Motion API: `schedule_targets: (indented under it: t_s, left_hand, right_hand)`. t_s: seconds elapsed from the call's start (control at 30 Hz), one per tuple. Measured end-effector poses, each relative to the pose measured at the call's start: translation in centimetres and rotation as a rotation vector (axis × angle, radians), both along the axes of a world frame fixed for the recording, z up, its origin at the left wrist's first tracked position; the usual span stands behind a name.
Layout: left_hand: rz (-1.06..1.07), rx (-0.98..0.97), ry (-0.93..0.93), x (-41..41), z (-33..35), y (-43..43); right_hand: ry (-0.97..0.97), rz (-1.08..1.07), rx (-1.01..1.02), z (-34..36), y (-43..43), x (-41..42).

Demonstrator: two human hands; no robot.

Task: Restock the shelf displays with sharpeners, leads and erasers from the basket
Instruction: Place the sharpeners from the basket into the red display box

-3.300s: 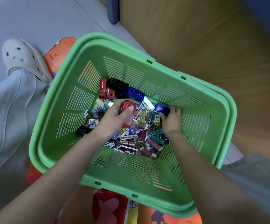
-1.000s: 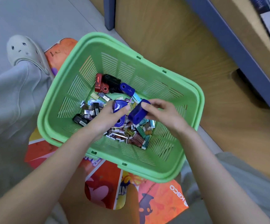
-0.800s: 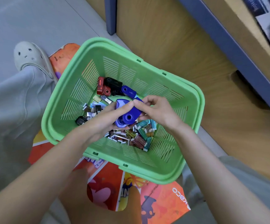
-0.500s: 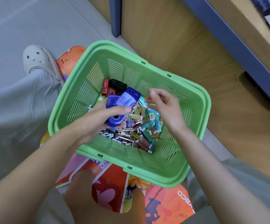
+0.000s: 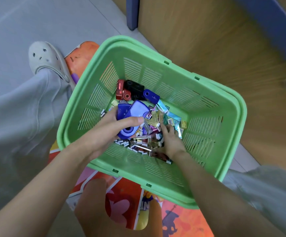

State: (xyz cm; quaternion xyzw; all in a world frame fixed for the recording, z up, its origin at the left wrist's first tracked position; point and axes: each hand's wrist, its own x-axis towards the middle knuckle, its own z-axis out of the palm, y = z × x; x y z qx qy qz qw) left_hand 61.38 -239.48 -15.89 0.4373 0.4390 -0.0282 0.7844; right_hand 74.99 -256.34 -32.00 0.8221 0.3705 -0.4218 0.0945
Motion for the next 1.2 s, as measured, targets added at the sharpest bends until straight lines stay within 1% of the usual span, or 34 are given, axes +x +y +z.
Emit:
schedule_targets:
  t_s: [0.1, 0.17, 0.23, 0.3, 0.33, 0.37, 0.43, 0.5, 0.53, 0.57, 0.6, 0.63, 0.7, 0.73, 0.77, 0.87, 0.93, 1.07, 1.2]
  left_hand:
    - [0.005, 0.005, 0.025, 0.0, -0.3, 0.3]
    - [0.008, -0.003, 0.038, -0.1, -0.5, 0.3]
    - [0.002, -0.008, 0.039, -0.1, -0.6, 0.2]
    - [0.002, -0.01, 0.044, -0.2, -0.7, 0.2]
    - [0.007, -0.013, 0.045, -0.2, -0.6, 0.2]
    - [0.012, -0.014, 0.045, -0.2, -0.7, 0.2]
    - [0.004, -0.012, 0.04, 0.0, -0.6, 0.2]
    - [0.0, -0.012, 0.034, 0.2, -0.6, 0.1]
    - [0.002, -0.013, 0.03, 0.3, -0.6, 0.1]
    - [0.005, -0.013, 0.024, 0.2, -0.6, 0.1]
    - [0.009, -0.01, 0.015, 0.2, -0.6, 0.0]
    - [0.014, -0.003, 0.009, 0.1, -0.6, 0.1]
    - [0.034, 0.012, 0.006, -0.2, -0.5, 0.2]
    - [0.041, 0.018, 0.007, -0.3, -0.5, 0.3]
    - [0.041, 0.024, 0.006, -0.5, -0.4, 0.5]
    - [0.023, 0.048, 0.007, -0.9, -0.1, 1.0]
    - [0.025, 0.057, 0.019, -1.3, 0.0, 1.3]
    - [0.002, 0.078, 0.027, -1.7, 0.3, 1.6]
    - [-0.007, 0.088, 0.02, -1.9, 0.6, 2.0]
  right_hand:
    - [0.061, -0.059, 0.079, 0.1, 0.6, 1.7]
    - [0.045, -0.066, 0.116, 0.4, 1.4, 3.3]
    - [-0.038, 0.017, 0.105, 0.8, 1.9, 5.0]
    - [-0.133, 0.115, 0.039, 1.2, 2.2, 6.2]
    - [-0.17, 0.126, 0.012, 1.4, 2.2, 6.5]
    - [-0.201, 0.108, -0.004, 1.5, 2.2, 6.7]
    - [-0.255, 0.0, 0.001, 1.8, 2.3, 6.6]
    - [-0.286, -0.074, 0.114, 2.3, 2.5, 6.0]
    - [-0.261, -0.044, 0.212, 2.6, 2.7, 5.4]
    - [-0.196, 0.046, 0.301, 3.0, 3.0, 4.5]
    - [-0.112, 0.194, 0.349, 3.3, 3.5, 3.3]
    - [-0.039, 0.367, 0.345, 3.4, 3.9, 2.0]
    - [0.031, 0.635, 0.225, 2.6, 4.7, -0.5]
    - [0.021, 0.701, 0.15, 1.9, 5.0, -1.3]
    - [-0.004, 0.724, 0.089, 1.3, 5.3, -1.8]
    - [-0.069, 0.662, 0.003, 0.1, 6.5, -1.8]
    - [-0.059, 0.602, 0.04, -0.3, 7.2, -1.2]
    - [0.062, 0.561, 0.135, 0.0, 6.3, 0.2]
    - [0.148, 0.474, 0.133, 1.0, 3.7, 1.1]
